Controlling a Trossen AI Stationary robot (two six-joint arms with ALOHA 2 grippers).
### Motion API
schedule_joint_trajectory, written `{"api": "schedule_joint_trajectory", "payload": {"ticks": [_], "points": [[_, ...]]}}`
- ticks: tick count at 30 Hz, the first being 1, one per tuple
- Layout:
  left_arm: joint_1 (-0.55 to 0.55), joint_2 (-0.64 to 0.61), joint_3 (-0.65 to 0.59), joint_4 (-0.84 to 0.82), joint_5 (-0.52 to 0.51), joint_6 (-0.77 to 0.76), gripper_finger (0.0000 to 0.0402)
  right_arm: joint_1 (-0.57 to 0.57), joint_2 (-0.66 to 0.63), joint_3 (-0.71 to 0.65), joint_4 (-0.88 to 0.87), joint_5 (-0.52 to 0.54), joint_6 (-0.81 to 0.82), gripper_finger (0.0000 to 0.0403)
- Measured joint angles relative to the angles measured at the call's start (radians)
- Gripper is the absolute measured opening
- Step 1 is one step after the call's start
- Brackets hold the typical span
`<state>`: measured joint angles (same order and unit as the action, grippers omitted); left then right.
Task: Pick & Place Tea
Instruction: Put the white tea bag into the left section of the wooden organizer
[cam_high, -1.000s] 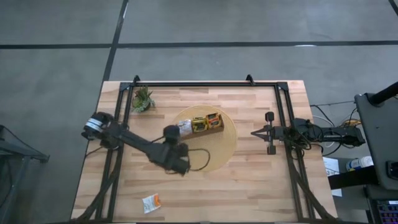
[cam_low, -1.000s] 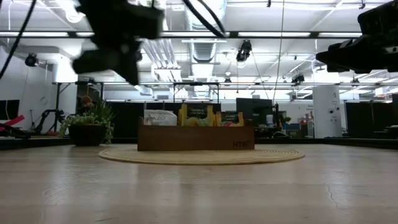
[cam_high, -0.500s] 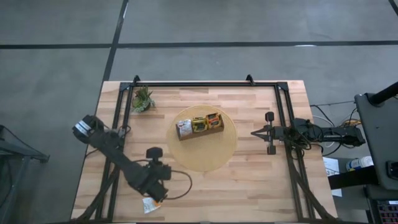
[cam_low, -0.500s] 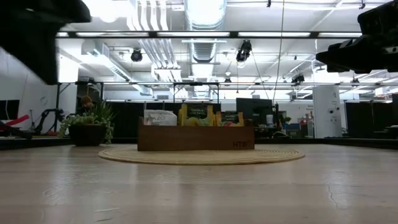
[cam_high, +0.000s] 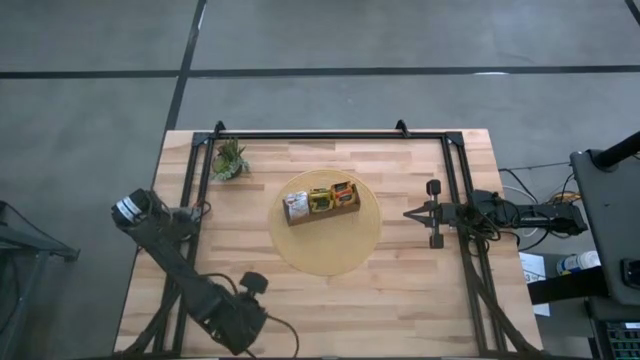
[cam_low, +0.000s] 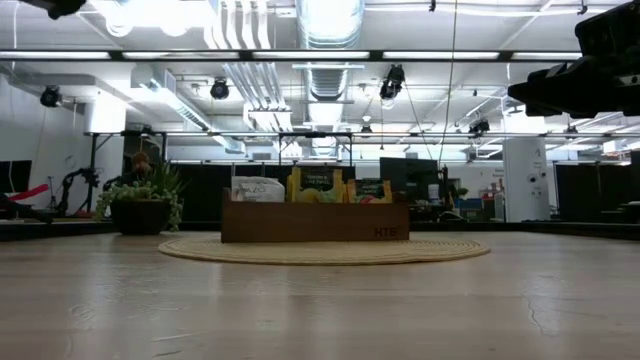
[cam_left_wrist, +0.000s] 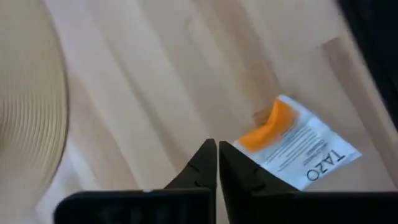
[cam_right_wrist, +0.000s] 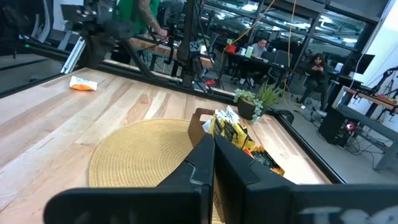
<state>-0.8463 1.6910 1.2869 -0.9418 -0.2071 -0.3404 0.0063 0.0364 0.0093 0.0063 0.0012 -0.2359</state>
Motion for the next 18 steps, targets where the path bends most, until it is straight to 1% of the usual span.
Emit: {"api": "schedule_joint_trajectory", "payload": {"ticks": [3,6,10,13,15,18], "points": [[-0.004,0.013,0.000,0.039,0.008,0.085,0.0033,0.000,0.000,0.000,0.000,0.000,0.000,0.0008],[-0.006,0.036,0.000,0.044,0.016,0.136,0.0071,0.000,0.000,0.000,0.000,0.000,0.000,0.0008],[-0.013,0.074,0.000,0.045,0.054,0.164,0.0133,0.000,0.000,0.000,0.000,0.000,0.000,0.0008],[-0.015,0.101,0.007,0.051,0.106,0.164,0.0170,0.000,0.000,0.000,0.000,0.000,0.000,0.0008],[-0.018,0.111,0.009,0.057,0.120,0.164,0.0185,0.000,0.000,0.000,0.000,0.000,0.000,0.0008],[-0.021,0.122,0.009,0.072,0.120,0.167,0.0193,0.000,0.000,0.000,0.000,0.000,0.000,0.0008]]}}
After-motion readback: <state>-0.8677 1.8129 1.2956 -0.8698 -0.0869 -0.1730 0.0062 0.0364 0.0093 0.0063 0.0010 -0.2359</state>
